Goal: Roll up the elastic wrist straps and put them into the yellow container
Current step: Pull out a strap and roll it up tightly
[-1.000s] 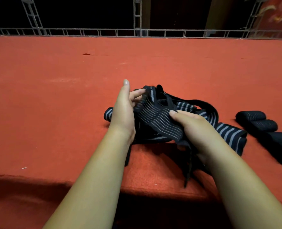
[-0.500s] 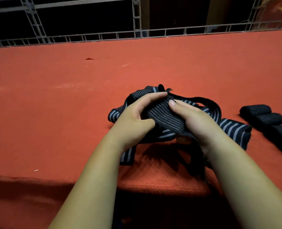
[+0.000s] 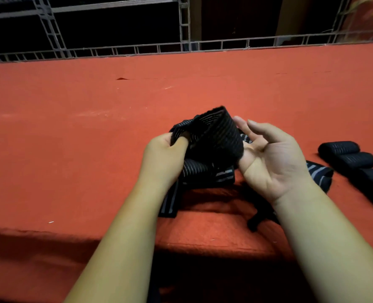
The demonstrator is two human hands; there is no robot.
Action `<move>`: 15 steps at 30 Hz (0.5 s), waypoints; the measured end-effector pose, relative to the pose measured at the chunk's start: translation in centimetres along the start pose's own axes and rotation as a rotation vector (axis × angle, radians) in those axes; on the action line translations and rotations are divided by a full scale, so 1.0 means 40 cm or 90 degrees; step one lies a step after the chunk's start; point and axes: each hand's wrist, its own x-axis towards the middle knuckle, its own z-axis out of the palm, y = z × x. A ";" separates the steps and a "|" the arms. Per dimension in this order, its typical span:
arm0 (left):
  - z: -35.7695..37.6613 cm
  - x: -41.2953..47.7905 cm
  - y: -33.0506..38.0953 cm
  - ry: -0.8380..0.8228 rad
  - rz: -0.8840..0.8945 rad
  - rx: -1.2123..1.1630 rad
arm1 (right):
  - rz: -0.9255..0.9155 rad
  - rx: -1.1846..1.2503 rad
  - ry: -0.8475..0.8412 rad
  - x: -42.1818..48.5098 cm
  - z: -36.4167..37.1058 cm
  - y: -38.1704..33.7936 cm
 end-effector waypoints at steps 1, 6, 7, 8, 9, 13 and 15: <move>0.001 -0.002 0.001 -0.012 -0.012 0.006 | 0.000 0.058 -0.011 0.001 -0.004 -0.003; 0.010 -0.005 -0.004 -0.105 -0.059 0.033 | -0.057 0.073 -0.004 0.014 -0.026 -0.007; 0.009 -0.005 -0.006 -0.142 -0.067 0.037 | -0.071 0.021 0.010 0.017 -0.027 -0.007; 0.006 -0.007 -0.005 -0.175 -0.072 0.038 | -0.083 -0.028 0.018 0.018 -0.026 -0.008; 0.003 -0.012 0.001 -0.199 -0.078 0.039 | -0.091 -0.071 0.030 0.018 -0.027 -0.009; -0.004 -0.021 0.012 -0.231 -0.041 0.088 | -0.096 -0.173 0.077 0.032 -0.040 -0.012; -0.007 -0.022 0.015 -0.236 -0.016 0.051 | -0.085 -0.184 0.108 0.039 -0.049 -0.012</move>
